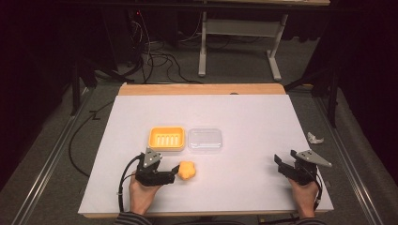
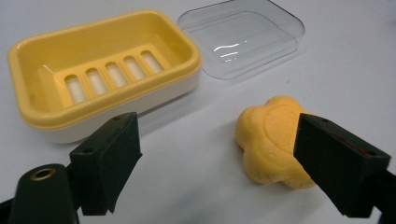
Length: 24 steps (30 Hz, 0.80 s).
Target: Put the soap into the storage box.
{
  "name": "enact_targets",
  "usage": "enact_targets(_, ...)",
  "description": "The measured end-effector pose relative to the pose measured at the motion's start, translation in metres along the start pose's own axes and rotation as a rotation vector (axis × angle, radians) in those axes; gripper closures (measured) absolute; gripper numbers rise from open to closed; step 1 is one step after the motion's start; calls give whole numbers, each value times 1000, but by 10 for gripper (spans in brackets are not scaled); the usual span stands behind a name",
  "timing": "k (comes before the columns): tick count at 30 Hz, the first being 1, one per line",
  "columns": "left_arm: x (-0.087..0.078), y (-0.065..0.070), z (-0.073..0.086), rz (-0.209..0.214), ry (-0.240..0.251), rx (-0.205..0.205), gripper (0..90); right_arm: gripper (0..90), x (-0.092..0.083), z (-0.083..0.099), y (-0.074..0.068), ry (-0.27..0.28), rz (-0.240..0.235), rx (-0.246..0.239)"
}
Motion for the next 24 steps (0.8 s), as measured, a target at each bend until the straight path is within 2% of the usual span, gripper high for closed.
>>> enact_targets(5, 3, 10, -1, 17, -3, 7, 150, 296, 0, 0, 0, 2, 1, 1)
enact_targets(8, 8, 17, 1, 19, -24, 36, 148, 296, 0, 0, 0, 3, 1, 3)
enact_targets(16, 15, 28, 3, 44, -39, 47, 148, 294, -1, 0, 0, 3, -1, 1)
enact_targets(24, 24, 37, 5, 44, -64, 74, 149, 294, 0, 0, 0, 3, -2, 0)
Point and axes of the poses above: each handheld gripper's, and its own axes: x roughly forward along the jaws, z roughly out of its underside, y roughly to its right, the point moved 9 cm from there along x, roughly forward along the jaws, and after that the axes turned 3 degrees about -z, right-handed, at the moved point
